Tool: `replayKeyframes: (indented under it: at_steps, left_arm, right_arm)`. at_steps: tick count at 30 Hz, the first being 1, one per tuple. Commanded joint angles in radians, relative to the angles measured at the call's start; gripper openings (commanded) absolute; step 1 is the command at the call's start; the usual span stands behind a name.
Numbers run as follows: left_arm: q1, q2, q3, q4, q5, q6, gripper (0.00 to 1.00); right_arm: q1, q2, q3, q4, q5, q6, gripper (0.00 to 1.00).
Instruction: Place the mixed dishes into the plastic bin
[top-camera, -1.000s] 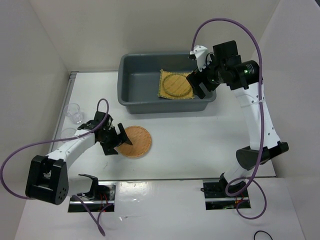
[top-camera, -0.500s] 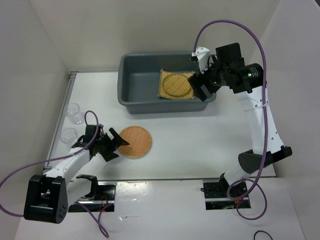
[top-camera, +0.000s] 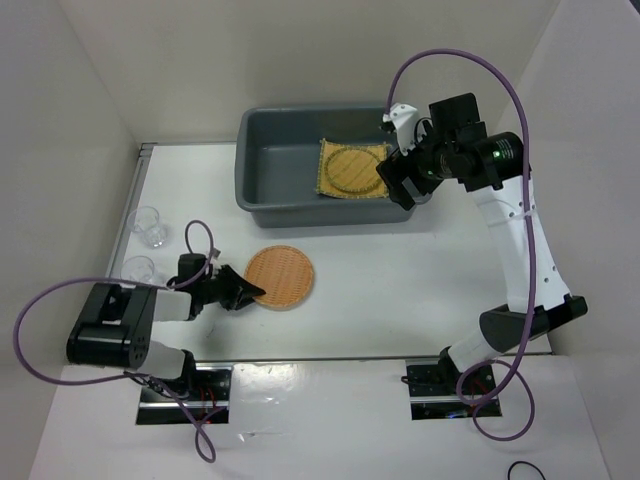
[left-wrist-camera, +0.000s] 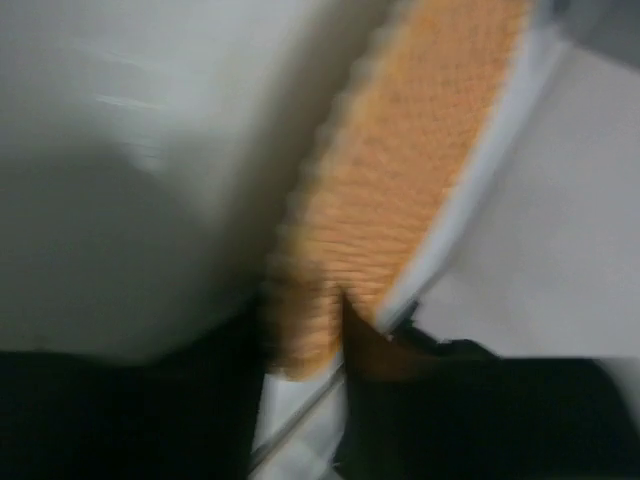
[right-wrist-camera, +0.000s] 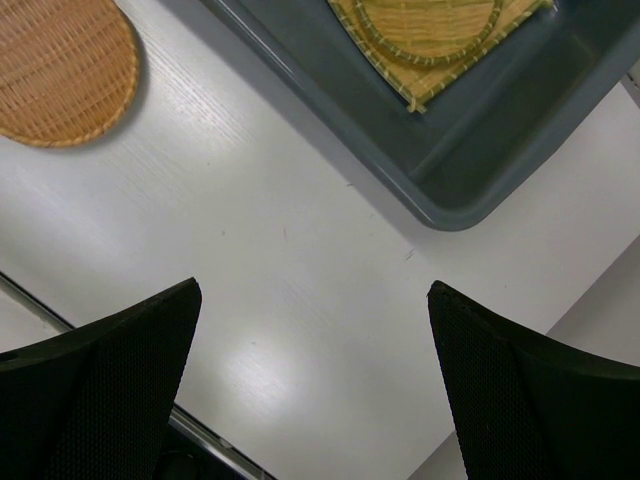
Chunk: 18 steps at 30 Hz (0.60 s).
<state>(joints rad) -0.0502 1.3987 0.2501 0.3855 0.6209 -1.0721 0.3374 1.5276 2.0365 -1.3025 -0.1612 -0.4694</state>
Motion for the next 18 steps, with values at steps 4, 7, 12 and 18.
replayKeyframes:
  at_steps: [4,7,12,18]
  left_arm:
    - [0.012,0.146,-0.025,-0.06,-0.069,0.099,0.01]
    - [0.012,0.143,0.008,-0.134,-0.06,0.123,0.0]
    - [0.012,-0.108,0.121,-0.603,-0.113,0.135,0.0]
    - [0.0,-0.587,0.42,-0.958,-0.196,0.077,0.0]
  right_arm:
    - [-0.015,-0.04,-0.013,0.003,0.015,-0.006,0.99]
    - [-0.015,-0.04,-0.013,0.003,0.015,-0.006,0.99]
    - [-0.04,-0.04,-0.013,0.003,0.025,-0.006,0.99]
    - [-0.078,-0.04,0.005,0.003,-0.008,-0.006,0.99]
